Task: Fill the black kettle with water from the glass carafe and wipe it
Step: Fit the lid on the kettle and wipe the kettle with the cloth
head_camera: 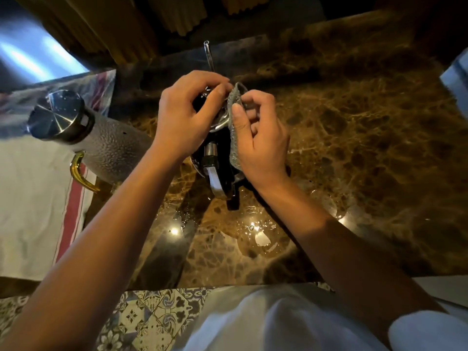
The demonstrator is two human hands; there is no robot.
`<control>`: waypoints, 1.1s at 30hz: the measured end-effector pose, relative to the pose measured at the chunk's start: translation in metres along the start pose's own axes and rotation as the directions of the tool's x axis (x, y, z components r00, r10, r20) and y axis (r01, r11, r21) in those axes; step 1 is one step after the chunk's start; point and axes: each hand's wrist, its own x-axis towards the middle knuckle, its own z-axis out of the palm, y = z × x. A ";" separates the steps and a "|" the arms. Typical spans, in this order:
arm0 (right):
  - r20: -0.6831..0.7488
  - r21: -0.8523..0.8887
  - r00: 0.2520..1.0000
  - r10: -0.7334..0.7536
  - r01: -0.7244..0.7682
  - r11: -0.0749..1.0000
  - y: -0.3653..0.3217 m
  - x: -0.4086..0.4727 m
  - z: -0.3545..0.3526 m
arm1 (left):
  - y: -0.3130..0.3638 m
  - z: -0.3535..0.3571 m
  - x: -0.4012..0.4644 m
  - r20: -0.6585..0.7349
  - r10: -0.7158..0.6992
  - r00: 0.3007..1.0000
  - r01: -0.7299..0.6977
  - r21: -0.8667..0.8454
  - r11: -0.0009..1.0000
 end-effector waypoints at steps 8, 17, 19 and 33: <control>0.305 0.044 0.948 -0.087 0.077 0.996 0.012 -0.020 -0.035 | -0.004 0.001 0.001 -0.020 0.029 0.999 -0.029 -0.013 0.999; 0.026 -0.231 0.969 -0.246 0.245 0.942 0.016 -0.010 -0.025 | 0.000 0.000 0.001 -0.001 0.009 1.000 -0.009 -0.004 1.000; 0.001 -0.178 0.965 -0.261 0.257 0.950 0.015 -0.003 -0.020 | 0.001 0.000 0.000 0.004 0.008 1.000 -0.008 0.000 1.000; 0.166 -0.020 0.981 0.099 -0.097 0.995 0.018 -0.085 -0.017 | 0.001 0.001 0.000 0.017 -0.008 1.000 0.008 0.008 1.000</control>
